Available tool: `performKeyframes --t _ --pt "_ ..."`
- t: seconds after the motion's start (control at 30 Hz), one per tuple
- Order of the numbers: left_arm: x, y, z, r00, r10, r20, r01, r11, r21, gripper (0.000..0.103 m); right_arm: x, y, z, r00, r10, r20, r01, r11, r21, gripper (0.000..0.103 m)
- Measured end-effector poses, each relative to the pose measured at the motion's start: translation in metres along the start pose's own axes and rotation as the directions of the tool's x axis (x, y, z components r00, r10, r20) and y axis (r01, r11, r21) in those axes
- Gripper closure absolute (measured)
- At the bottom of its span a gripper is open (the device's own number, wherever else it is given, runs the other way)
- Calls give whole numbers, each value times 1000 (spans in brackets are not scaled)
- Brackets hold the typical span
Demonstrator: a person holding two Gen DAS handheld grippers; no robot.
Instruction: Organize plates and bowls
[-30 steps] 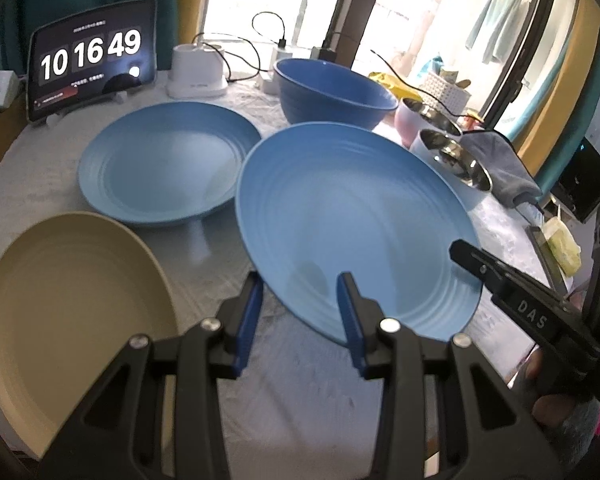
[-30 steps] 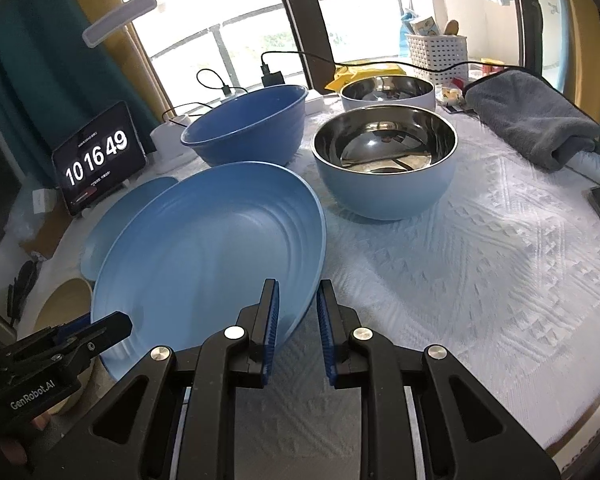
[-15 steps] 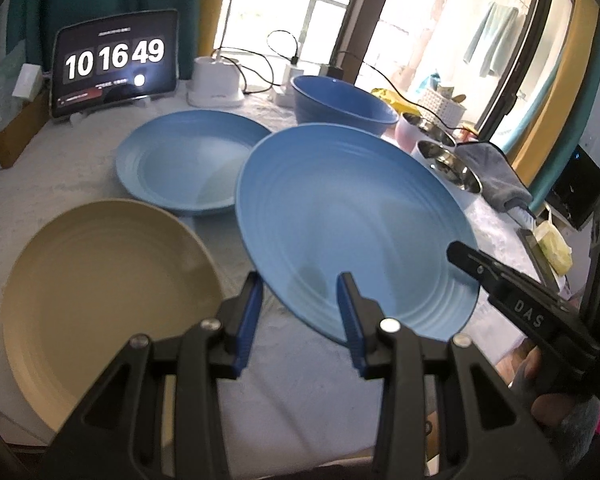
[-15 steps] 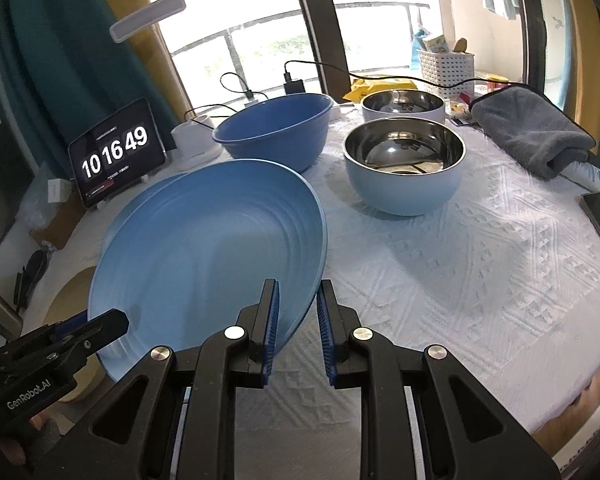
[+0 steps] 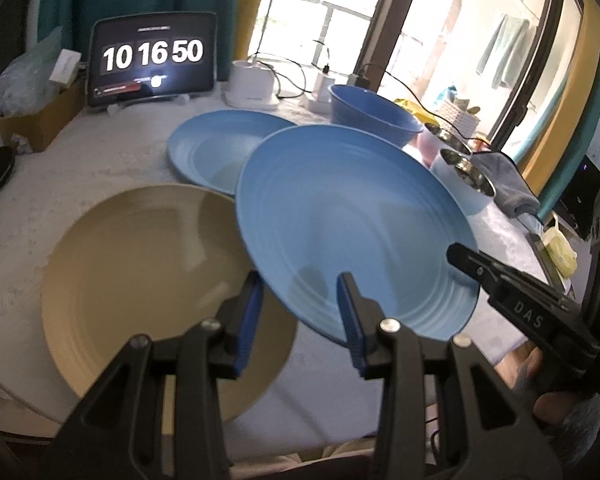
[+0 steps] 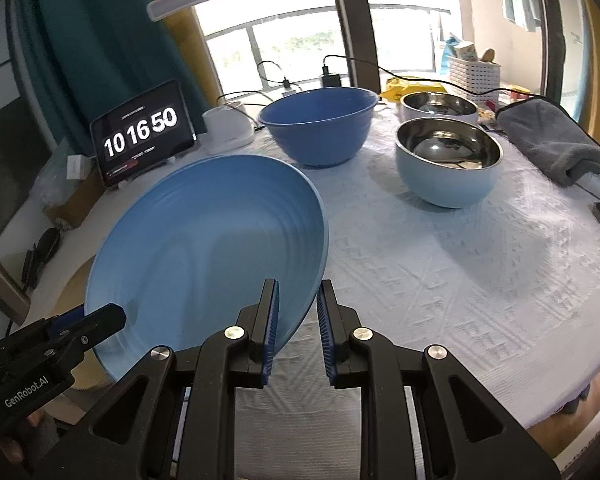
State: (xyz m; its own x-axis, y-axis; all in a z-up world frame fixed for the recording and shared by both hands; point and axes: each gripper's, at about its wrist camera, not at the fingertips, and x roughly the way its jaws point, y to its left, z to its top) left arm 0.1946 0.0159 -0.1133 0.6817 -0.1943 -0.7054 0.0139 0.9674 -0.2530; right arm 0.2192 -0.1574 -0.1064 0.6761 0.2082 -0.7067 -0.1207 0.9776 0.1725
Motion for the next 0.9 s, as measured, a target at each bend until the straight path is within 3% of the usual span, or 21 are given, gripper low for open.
performKeyframes --t 0.9 --pt "-42 74 -24 995 75 61 -70 994 -82 64 18 87 -19 996 66 -55 -72 991 -115 82"
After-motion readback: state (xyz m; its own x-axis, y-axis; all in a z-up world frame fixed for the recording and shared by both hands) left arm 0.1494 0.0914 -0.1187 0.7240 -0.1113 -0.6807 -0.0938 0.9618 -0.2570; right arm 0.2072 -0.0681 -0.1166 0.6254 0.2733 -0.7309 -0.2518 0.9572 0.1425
